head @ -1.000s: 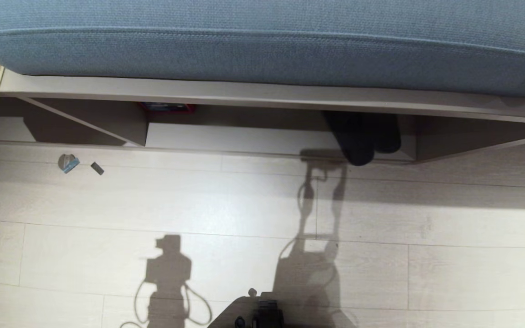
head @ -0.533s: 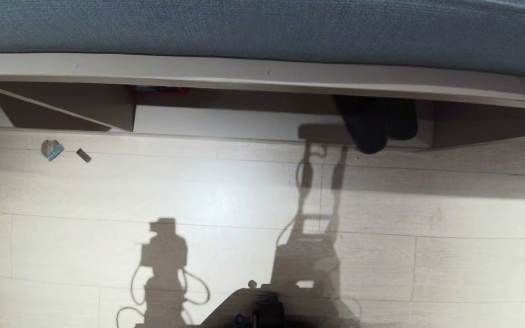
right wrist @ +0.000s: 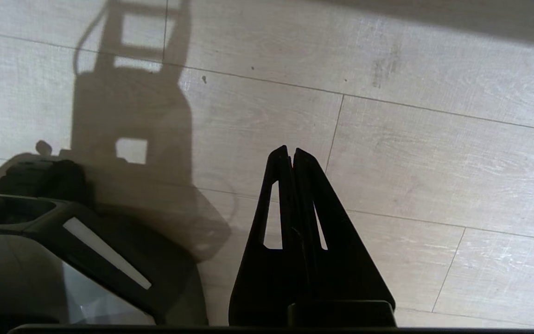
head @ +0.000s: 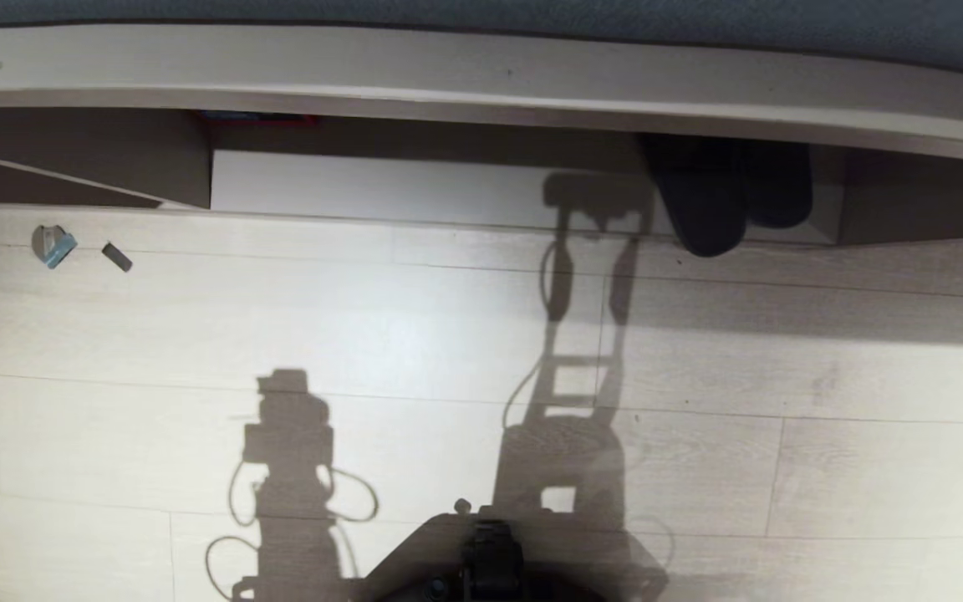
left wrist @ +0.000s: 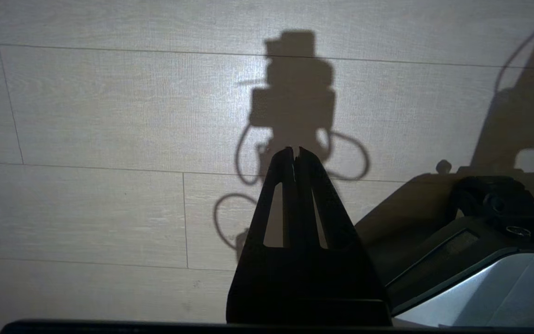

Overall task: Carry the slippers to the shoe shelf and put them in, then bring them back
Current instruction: Pick up the slippers in the shoe cabinet

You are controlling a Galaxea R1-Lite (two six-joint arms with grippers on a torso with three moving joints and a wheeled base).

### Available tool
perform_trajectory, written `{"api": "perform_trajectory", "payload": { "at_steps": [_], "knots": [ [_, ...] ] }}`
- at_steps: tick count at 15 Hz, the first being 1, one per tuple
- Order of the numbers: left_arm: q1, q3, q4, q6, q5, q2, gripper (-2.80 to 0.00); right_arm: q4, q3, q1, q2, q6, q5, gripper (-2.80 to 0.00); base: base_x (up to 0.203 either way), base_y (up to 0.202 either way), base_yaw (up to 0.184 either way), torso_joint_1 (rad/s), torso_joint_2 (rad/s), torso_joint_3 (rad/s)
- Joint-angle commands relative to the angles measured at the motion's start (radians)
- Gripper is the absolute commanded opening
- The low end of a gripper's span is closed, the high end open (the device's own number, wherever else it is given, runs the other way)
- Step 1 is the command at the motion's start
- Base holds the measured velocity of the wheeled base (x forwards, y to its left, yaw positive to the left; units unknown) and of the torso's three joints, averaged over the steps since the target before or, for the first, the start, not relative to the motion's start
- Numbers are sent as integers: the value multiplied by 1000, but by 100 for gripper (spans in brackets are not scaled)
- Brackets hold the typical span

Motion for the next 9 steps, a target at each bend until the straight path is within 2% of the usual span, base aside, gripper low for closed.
{"api": "perform_trajectory", "payload": {
  "at_steps": [1, 3, 5, 9],
  "knots": [
    [0, 0, 0, 1, 0, 1, -280, -1, -2, 0, 1, -3, 4, -280, 0, 0, 0, 0, 2, -193],
    [0, 0, 0, 1, 0, 1, -280, 0, -53, 2, 17, -3, 17, -280, 0, 0, 0, 1, 2, -89],
    [0, 0, 0, 1, 0, 1, -280, -1, -125, 4, 116, -1, 30, -280, 0, 0, 0, 3, 1, -21],
    [0, 0, 0, 2, 0, 1, -280, -104, -257, 4, 510, -55, 36, -280, 0, 0, 0, 0, 0, 0]
  ]
}}
